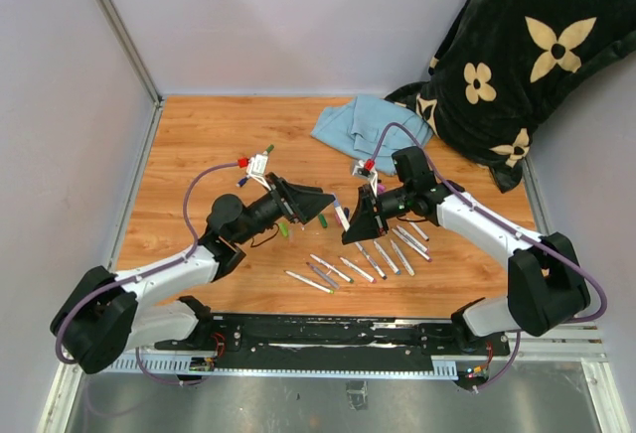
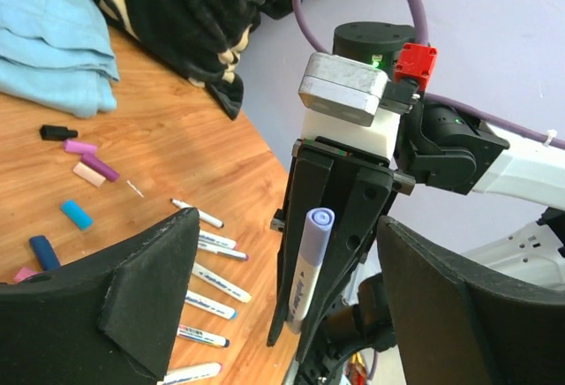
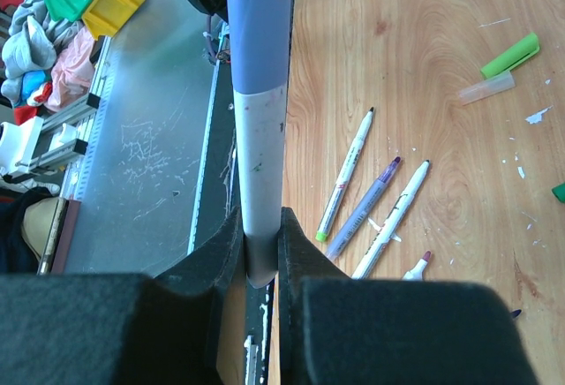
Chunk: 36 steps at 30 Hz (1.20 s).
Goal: Open the pen caps
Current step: Open the pen cap from the pen.
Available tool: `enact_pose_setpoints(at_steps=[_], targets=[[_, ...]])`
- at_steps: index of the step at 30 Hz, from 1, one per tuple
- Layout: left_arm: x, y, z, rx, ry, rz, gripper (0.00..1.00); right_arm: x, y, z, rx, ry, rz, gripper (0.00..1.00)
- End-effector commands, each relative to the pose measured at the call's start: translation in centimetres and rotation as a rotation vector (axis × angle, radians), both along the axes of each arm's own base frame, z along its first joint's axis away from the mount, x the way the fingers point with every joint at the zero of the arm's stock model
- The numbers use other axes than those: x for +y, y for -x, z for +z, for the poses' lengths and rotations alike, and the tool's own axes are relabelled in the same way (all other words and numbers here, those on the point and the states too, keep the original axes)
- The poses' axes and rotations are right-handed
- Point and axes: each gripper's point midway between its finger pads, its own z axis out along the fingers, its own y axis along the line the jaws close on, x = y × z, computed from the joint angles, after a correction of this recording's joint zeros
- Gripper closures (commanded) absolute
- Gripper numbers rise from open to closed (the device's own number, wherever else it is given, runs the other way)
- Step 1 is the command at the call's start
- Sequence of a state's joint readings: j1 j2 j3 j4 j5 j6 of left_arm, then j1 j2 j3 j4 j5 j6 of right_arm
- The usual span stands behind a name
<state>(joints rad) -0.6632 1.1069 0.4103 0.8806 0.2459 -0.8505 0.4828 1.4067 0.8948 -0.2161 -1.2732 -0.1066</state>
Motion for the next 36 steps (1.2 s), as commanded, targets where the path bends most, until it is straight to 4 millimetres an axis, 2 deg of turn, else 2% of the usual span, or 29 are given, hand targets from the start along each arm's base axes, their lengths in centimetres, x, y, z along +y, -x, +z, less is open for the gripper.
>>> enact_pose_setpoints(at_steps=[1, 7, 13, 17, 18, 19, 22, 24, 26, 29, 32, 34, 36], targets=[[-1.4, -0.2, 0.5, -0.012, -0.01, -0.069, 0.19, 0.0, -0.3, 1.1, -0.018, -0.031, 0.018, 0.99], [-2.5, -0.1, 0.4, -0.001, -0.011, -0.127, 0.42, 0.1, -0.4, 0.9, -0.008, -0.028, 0.019, 0.98], [-3.1, 0.3, 0.0, 0.009, -0.004, -0.173, 0.59, 0.1, -0.4, 0.9, -0.004, -0.027, 0.018, 0.97], [-3.2, 0.3, -0.2, 0.013, 0.005, -0.184, 0.88, 0.1, -0.4, 0.8, 0.001, -0.026, 0.019, 0.96], [-3.2, 0.3, -0.1, 0.011, 0.007, -0.181, 0.96, 0.1, -0.4, 0.8, 0.002, -0.025, 0.018, 0.95], [-3.2, 0.3, -0.1, 0.01, 0.011, -0.176, 0.99, 0.1, -0.4, 0.8, 0.0, -0.025, 0.017, 0.89], [-3.2, 0.3, -0.2, 0.014, 0.017, -0.175, 1.0, 0.1, -0.5, 1.3, 0.001, -0.027, 0.011, 0.64], [-3.3, 0.5, -0.4, 0.016, 0.016, -0.178, 1.0, 0.1, -0.7, 2.0, 0.006, -0.038, 0.008, 0.54], [-3.6, 0.9, -0.7, 0.021, 0.015, -0.183, 1.0, 0.0, -0.8, 2.3, 0.01, -0.047, -0.003, 0.51], [-3.8, 1.2, -1.0, 0.023, 0.019, -0.184, 1.0, 0.2, -0.9, 2.6, 0.017, -0.056, -0.023, 0.51], [-3.6, 1.2, -1.1, 0.019, 0.031, -0.172, 1.0, 0.2, -1.1, 2.4, 0.026, -0.05, -0.044, 0.55], [-3.4, 1.1, -1.1, 0.016, 0.036, -0.164, 1.0, 0.3, -1.3, 2.2, 0.04, -0.042, -0.051, 0.63], [-3.4, 1.0, -0.9, 0.003, 0.034, -0.154, 1.0, 0.3, -1.3, 2.0, 0.059, -0.037, -0.052, 0.8]])
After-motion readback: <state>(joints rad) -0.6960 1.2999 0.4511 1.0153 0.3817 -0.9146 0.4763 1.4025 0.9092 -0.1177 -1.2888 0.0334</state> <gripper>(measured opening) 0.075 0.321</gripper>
